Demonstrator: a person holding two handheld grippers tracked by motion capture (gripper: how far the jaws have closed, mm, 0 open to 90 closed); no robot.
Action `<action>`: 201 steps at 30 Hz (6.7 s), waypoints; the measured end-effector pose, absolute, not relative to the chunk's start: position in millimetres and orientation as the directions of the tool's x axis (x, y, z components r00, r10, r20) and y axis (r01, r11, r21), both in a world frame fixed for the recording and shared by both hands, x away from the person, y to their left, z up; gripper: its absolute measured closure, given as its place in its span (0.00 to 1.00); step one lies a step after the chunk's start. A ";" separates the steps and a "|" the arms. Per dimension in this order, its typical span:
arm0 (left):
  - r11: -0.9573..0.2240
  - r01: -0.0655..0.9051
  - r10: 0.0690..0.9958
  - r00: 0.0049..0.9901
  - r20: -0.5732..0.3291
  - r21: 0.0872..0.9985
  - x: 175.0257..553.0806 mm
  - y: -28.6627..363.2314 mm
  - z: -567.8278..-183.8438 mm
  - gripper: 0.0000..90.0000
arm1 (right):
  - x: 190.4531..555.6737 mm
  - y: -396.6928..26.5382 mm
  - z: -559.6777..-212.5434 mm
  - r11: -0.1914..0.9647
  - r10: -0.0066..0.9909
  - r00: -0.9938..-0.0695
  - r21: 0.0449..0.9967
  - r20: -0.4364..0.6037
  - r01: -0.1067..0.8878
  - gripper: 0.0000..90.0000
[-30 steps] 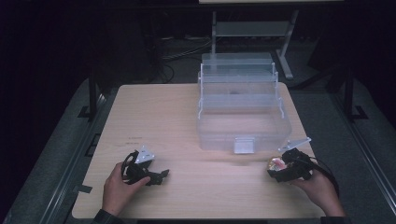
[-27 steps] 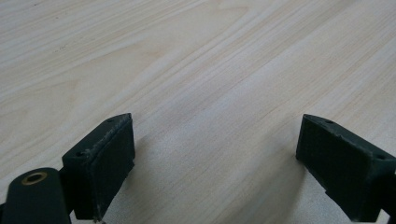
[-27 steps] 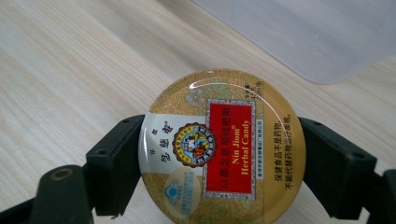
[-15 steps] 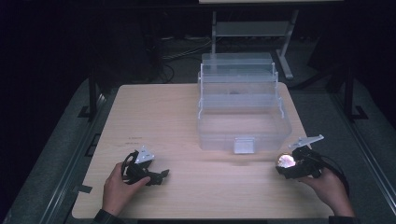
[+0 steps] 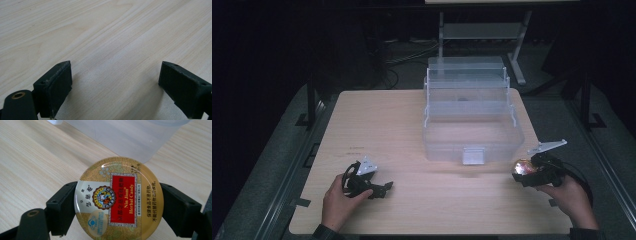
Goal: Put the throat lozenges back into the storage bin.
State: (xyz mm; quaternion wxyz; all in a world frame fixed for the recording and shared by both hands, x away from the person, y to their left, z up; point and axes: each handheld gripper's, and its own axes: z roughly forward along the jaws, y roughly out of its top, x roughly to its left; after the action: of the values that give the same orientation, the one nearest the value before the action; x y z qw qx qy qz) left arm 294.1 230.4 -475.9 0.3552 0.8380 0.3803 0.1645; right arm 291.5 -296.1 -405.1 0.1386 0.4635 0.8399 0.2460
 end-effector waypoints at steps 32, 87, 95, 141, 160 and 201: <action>-0.462 0.522 0.753 0.658 0.006 0.717 294.1 230.6 -475.6 0.12 | 305.5 -303.3 -360.8 0.444 0.855 -0.516 0.575 -0.045 0.687 0.22; -0.463 0.521 0.753 0.658 0.007 0.717 294.1 230.6 -475.6 0.12 | 393.2 -270.2 -341.4 0.447 0.847 -0.531 0.572 -0.024 0.687 0.22; -0.462 0.522 0.753 0.658 0.007 0.717 294.1 230.6 -475.6 0.12 | 401.8 -266.5 -349.6 0.451 0.849 -0.528 0.553 -0.023 0.701 0.22; -0.461 0.520 0.753 0.658 0.008 0.719 294.2 230.6 -475.7 0.12 | 350.2 -294.0 -365.1 0.391 0.872 -0.489 0.607 -0.004 0.692 0.01; -0.458 0.520 0.754 0.657 0.005 0.721 294.1 230.4 -476.0 0.12 | 317.8 -301.9 -418.5 0.355 0.880 -0.473 0.620 0.030 0.700 0.01; -0.458 0.520 0.755 0.656 0.006 0.720 294.0 230.3 -476.0 0.12 | 263.1 -309.9 -483.7 0.279 0.911 -0.412 0.699 0.025 0.659 0.00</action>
State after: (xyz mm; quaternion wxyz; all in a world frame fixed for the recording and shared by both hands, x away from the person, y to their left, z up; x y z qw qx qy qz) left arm 294.0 230.3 -476.0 0.3551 0.8379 0.3804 0.1648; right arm 263.1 -309.9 -483.7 0.1948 0.5061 0.7755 0.3233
